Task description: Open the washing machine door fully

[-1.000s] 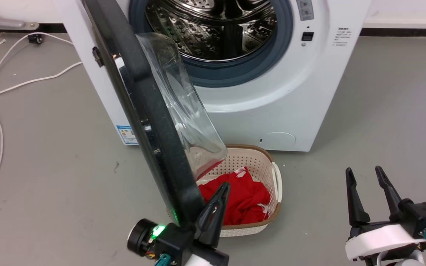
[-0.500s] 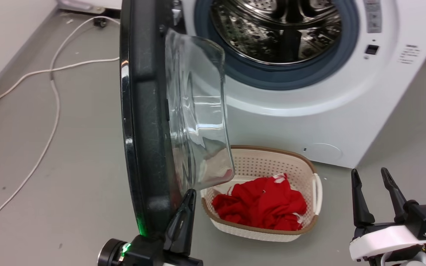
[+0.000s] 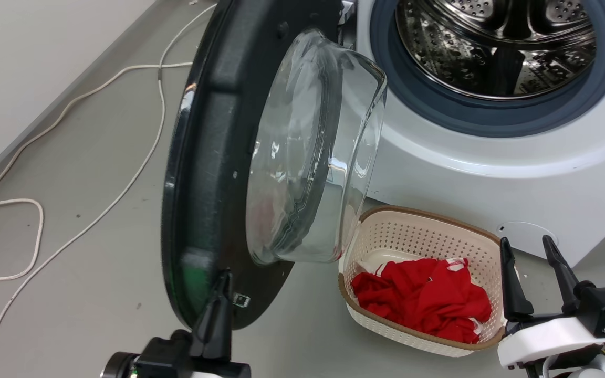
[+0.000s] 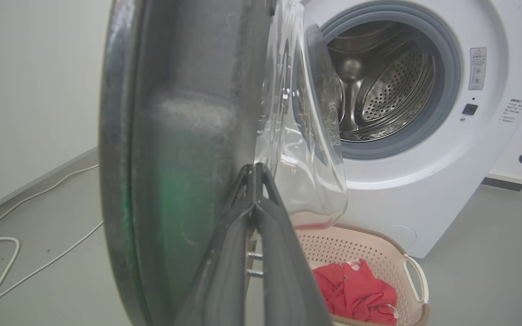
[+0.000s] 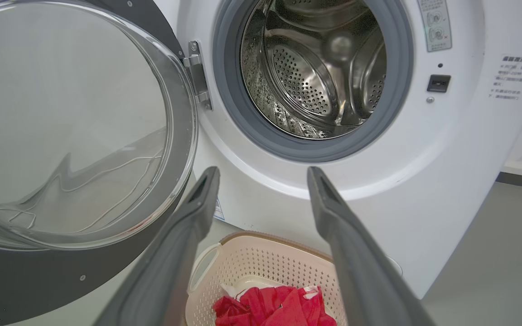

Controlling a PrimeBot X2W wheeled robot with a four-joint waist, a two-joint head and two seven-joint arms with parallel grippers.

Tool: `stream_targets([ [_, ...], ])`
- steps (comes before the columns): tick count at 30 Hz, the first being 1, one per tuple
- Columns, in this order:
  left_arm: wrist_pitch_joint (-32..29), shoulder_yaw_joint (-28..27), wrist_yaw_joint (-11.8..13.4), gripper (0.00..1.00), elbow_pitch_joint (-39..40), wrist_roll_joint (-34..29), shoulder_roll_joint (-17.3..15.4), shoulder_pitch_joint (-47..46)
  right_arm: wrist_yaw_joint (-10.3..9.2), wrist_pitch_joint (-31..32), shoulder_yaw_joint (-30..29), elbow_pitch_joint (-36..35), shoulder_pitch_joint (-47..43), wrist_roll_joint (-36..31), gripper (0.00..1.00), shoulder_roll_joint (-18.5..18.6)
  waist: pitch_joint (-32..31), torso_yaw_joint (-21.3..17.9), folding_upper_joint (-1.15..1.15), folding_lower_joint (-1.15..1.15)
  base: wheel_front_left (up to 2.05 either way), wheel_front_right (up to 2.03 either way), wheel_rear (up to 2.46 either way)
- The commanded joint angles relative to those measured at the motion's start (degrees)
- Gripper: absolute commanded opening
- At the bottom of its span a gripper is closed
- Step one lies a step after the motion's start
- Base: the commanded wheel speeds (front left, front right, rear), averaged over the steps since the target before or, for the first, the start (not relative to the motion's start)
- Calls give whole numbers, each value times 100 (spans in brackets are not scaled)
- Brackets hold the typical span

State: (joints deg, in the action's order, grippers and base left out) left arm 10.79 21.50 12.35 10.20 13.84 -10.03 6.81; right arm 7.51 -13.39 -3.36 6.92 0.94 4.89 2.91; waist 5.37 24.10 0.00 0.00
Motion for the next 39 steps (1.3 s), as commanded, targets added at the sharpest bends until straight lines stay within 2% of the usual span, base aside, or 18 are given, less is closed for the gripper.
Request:
stream_targets([
  [1,56,-137,68,0,-56,45,-51,-28,-4,14,-18,-47,49,-32,100,-7,42,77,0,0,0,0,0],
  [17,396,-1403,193,0,-835,635,-232,-629,-4,234,-70,-289,128,-185,100,-8,329,84,0,0,0,0,0],
  [28,448,-2186,-143,0,-1719,918,-466,-1493,-4,361,-44,-416,289,-261,100,-8,611,24,0,0,0,0,0],
  [39,440,-2767,-613,0,-2945,1038,-915,-2450,-4,366,-24,-451,419,-291,100,-8,825,-154,0,0,0,0,0],
])
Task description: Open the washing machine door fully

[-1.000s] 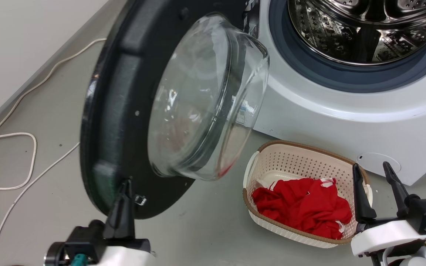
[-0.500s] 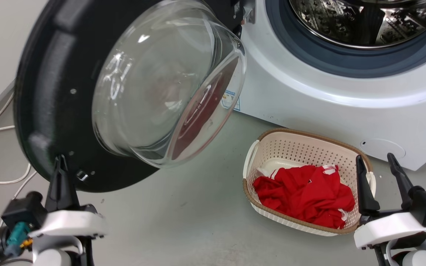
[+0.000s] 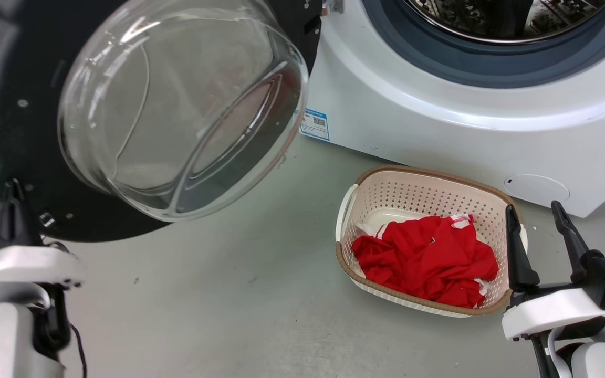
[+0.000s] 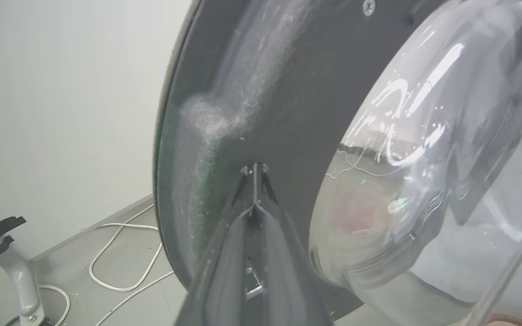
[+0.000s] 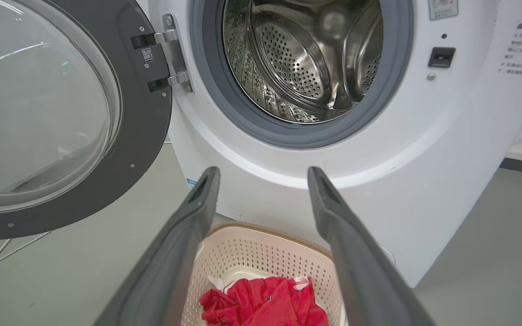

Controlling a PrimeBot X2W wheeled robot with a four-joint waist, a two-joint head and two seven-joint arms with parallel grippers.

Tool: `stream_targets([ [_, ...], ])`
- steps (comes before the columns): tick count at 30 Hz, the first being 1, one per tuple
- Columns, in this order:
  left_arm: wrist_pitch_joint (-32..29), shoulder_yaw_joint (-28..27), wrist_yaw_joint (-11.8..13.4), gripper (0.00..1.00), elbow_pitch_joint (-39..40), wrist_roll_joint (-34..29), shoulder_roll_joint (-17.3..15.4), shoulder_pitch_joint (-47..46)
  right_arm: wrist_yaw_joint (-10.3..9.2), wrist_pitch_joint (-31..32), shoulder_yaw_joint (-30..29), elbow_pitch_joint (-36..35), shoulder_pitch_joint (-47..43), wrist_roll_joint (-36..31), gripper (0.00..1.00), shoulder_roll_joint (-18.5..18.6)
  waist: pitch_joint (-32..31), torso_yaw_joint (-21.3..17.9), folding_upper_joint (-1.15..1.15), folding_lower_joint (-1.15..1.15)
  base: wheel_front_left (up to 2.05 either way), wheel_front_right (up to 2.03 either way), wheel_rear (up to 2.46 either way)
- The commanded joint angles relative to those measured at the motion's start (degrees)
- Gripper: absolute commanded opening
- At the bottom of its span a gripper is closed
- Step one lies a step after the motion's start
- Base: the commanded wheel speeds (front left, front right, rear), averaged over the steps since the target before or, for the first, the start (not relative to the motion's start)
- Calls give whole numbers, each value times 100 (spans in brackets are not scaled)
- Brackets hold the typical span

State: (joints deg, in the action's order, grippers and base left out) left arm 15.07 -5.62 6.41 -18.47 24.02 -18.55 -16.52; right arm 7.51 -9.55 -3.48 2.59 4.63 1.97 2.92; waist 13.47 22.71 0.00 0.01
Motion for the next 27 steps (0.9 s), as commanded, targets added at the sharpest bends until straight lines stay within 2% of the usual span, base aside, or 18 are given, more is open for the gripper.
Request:
stream_targets([
  [1,13,-112,-49,0,-202,27,-91,-204,-4,-19,-9,-14,61,-2,100,-9,23,-27,0,-1,0,0,0],
  [15,14,-387,-359,0,-1220,-240,-269,-857,-4,-97,22,110,131,95,100,-9,-79,-169,0,-1,0,0,0],
  [24,14,-636,-308,0,-332,-667,146,57,-4,-227,100,277,-10,248,100,-9,-398,-423,0,-1,0,0,0],
  [27,14,-566,-381,0,113,-850,318,447,-4,-258,125,331,-40,252,100,-9,-509,-526,0,-1,0,0,0],
])
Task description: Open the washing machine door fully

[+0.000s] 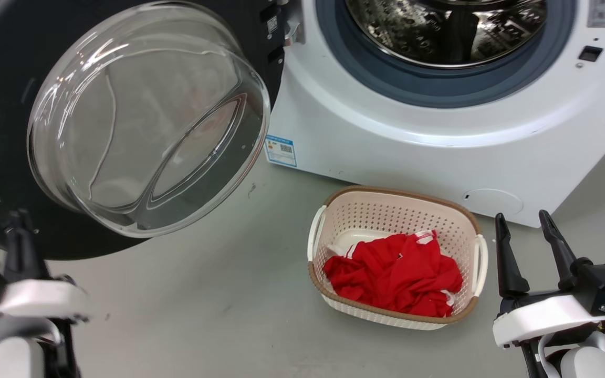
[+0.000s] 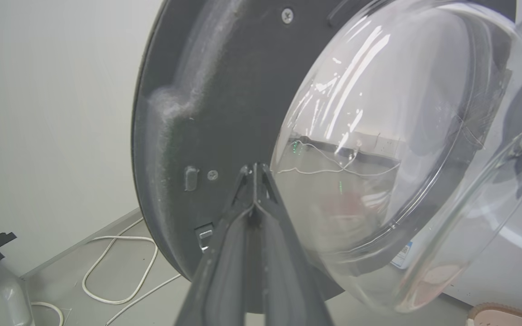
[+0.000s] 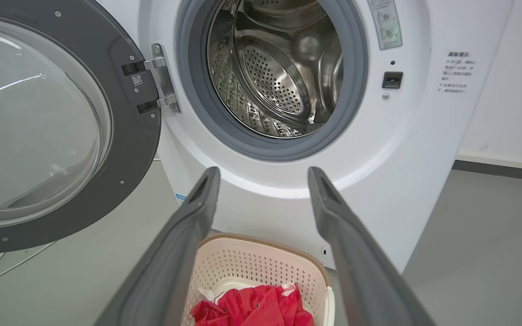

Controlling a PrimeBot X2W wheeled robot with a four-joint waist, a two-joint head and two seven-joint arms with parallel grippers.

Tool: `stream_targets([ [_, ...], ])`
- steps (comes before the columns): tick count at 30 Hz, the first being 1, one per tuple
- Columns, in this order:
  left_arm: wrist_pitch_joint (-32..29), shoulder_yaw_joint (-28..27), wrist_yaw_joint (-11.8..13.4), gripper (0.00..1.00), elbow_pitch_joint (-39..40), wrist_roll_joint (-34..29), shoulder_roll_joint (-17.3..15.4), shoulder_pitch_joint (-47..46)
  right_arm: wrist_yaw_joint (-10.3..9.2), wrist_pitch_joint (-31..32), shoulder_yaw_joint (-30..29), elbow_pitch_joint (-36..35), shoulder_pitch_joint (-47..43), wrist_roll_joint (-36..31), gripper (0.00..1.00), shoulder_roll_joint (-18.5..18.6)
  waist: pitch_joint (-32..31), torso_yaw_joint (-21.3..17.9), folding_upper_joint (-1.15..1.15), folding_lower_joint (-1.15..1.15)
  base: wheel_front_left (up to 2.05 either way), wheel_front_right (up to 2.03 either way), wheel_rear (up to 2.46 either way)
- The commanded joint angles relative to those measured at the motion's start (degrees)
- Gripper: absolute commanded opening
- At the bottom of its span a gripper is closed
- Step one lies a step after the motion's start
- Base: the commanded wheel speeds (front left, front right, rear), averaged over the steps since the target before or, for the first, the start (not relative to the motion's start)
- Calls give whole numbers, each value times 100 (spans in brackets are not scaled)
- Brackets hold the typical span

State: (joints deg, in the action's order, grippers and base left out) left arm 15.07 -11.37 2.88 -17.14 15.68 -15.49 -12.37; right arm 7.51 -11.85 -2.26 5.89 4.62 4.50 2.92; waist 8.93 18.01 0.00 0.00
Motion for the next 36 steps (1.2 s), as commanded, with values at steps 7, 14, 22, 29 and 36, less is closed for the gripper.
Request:
stream_targets([
  [7,14,426,-62,35,811,-400,342,611,-4,-94,45,89,-78,46,100,-9,-274,-289,0,0,0,0,0],
  [14,14,822,-180,100,1167,-599,512,628,-4,-121,108,110,-21,93,100,-8,-397,-571,0,0,0,0,0],
  [22,14,1240,-323,100,1173,-778,638,347,-4,-147,130,98,31,-12,100,-10,-461,-1092,0,0,0,0,0],
  [29,14,1529,-397,100,982,-864,776,155,-4,-95,131,-3,-57,-125,100,-10,-505,-1533,0,0,0,0,0],
  [36,14,1626,-340,100,903,-945,847,407,-4,-47,247,-73,-232,-140,100,-10,-621,-1757,0,0,0,0,0],
])
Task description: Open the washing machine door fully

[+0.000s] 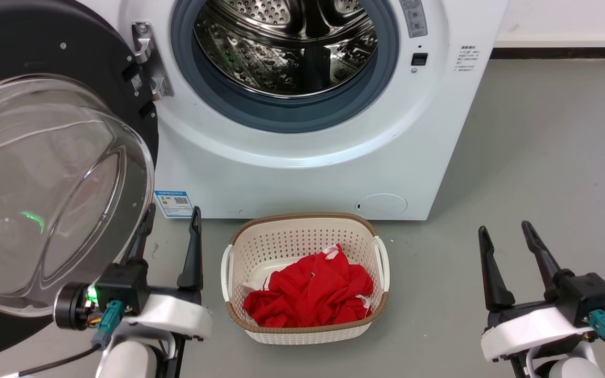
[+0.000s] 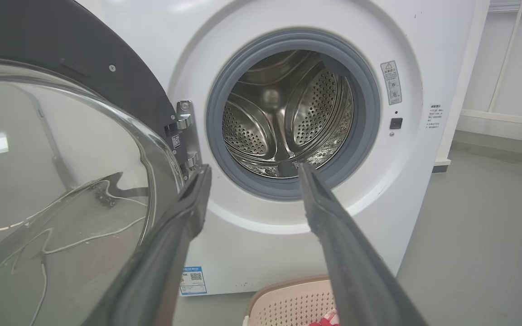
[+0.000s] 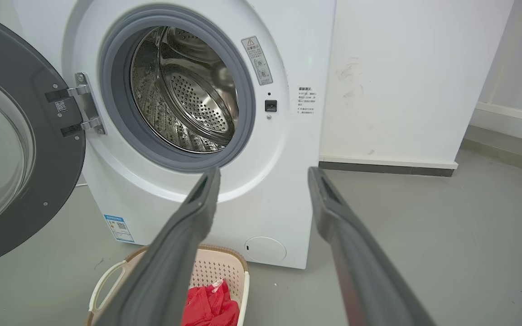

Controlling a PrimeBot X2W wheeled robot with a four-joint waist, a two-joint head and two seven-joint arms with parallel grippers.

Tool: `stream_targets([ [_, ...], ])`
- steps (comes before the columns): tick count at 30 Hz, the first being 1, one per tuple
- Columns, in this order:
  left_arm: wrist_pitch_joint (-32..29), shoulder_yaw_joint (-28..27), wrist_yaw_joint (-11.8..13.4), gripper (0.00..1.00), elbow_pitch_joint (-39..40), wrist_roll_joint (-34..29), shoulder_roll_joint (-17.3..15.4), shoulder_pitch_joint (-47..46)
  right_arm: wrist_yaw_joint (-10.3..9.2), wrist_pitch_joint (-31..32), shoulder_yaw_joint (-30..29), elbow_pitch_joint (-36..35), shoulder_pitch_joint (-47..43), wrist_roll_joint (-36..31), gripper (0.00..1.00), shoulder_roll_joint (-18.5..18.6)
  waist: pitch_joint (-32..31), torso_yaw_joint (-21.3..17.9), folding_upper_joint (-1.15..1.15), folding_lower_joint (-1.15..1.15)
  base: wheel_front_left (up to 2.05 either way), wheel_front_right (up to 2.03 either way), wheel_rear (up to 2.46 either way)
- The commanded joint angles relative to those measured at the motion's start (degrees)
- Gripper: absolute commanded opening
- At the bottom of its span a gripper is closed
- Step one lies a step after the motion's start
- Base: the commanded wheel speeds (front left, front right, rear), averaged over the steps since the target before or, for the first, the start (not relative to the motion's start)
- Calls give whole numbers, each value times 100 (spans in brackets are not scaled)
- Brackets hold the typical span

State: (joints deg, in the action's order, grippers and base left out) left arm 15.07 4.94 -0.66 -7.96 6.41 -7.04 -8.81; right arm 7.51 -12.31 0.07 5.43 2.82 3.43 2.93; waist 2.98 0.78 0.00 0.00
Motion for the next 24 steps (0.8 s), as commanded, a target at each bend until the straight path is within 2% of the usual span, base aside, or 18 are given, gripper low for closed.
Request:
stream_targets([
  [1,14,-3,26,100,-9,-11,21,99,-4,16,24,-21,-72,-23,100,-10,-36,-53,0,0,0,0,0],
  [10,15,-54,98,100,66,8,107,417,-4,31,80,-34,-150,40,100,-10,-80,-115,0,0,0,0,0],
  [24,15,-119,60,100,104,-58,151,498,-4,64,95,-34,-167,56,100,-10,-122,-108,0,0,0,0,0],
])
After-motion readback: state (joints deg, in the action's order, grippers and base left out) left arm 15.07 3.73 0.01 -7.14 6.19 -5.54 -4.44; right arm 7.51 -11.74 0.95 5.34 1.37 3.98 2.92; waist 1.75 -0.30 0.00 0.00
